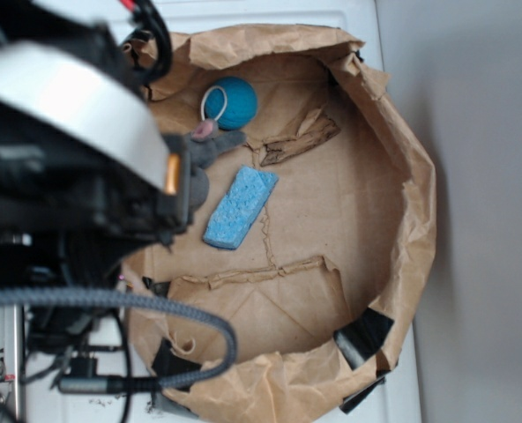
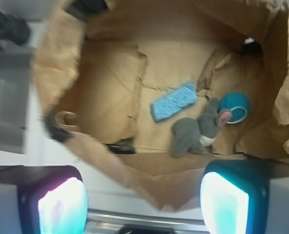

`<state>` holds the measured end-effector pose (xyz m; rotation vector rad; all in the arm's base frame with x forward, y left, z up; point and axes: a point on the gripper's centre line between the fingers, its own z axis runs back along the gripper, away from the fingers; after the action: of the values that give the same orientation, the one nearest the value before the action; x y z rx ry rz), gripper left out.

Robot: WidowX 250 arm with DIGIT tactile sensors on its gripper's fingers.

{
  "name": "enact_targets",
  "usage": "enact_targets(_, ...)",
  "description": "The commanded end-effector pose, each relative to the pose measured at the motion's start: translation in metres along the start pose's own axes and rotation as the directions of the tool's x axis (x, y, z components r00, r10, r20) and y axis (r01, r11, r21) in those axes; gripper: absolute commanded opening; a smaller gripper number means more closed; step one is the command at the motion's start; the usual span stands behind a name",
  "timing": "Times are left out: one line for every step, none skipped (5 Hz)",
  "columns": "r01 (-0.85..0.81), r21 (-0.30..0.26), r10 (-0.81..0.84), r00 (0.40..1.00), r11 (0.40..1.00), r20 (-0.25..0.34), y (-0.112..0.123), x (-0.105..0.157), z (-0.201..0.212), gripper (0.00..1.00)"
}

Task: Grab the gray animal.

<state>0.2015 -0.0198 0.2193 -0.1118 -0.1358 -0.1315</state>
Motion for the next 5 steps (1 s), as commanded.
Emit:
enact_targets(-0.018,0.002,0.018,0.999,1.0,0.041,0.002,0.005,0.01,1.0)
enact_targets(-0.018,0.002,0.018,0.999,1.0,0.041,0.002,0.005,0.01,1.0)
enact_targets(-0.062,0.091,0.06,0.998,0.994,0.031,0.006,0.002,-0.035,1.0)
enact_targets(-0.111,0.132,0.11,0.994,0.985,0.016,0.024,0.006,-0.063,1.0)
enact_targets(-0.164,0.148,0.168,0.986,0.975,-0.012,0.047,0.014,-0.091,1.0)
